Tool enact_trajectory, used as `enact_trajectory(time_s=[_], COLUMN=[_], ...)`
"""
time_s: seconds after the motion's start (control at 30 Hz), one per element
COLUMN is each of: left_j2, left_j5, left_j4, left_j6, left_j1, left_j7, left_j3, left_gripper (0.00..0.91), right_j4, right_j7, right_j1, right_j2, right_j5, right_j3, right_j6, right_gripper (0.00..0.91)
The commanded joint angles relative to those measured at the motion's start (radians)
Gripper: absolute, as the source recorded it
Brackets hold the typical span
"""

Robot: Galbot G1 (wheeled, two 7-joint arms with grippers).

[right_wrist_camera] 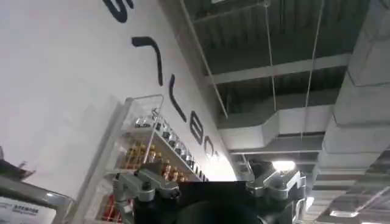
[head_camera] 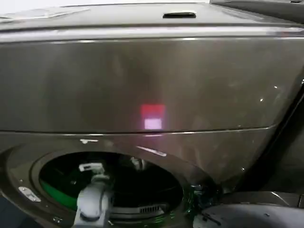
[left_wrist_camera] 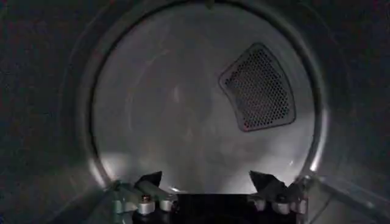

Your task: Grasp the clothes from the dryer.

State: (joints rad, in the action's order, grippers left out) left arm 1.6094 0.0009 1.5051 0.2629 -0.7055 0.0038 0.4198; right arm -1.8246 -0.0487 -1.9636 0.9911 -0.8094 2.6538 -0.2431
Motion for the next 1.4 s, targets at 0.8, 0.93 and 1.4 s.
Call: enact_trajectory(time_s=[0.8, 0.93, 1.4], left_j2=[0.002, 0.002, -0.044], left_j5=[0.665, 0.747, 0.899], left_j4=[-1.055, -1.087, -1.240], left_j6=[-0.430, -0.404, -0.308], left_j1=[0.641, 0.668, 0.802], left_j7=[0.702, 0.803, 0.934], left_j3=[-0.101, -0.151, -0.327], left_gripper=[0.907, 0.907, 0.907], right_j4=[0.006, -0.006, -0.041], right_j7=[-0.013, -0.013, -0.012], right_j1=[0.017, 0.014, 0.007], right_j2=[-0.013, -0.008, 0.019], right_j5=[0.003, 0.002, -0.006], right_j3=[-0.015, -0.014, -0.018], right_j6=[0.013, 0.014, 0.013], right_gripper=[0.907, 0.907, 0.907])
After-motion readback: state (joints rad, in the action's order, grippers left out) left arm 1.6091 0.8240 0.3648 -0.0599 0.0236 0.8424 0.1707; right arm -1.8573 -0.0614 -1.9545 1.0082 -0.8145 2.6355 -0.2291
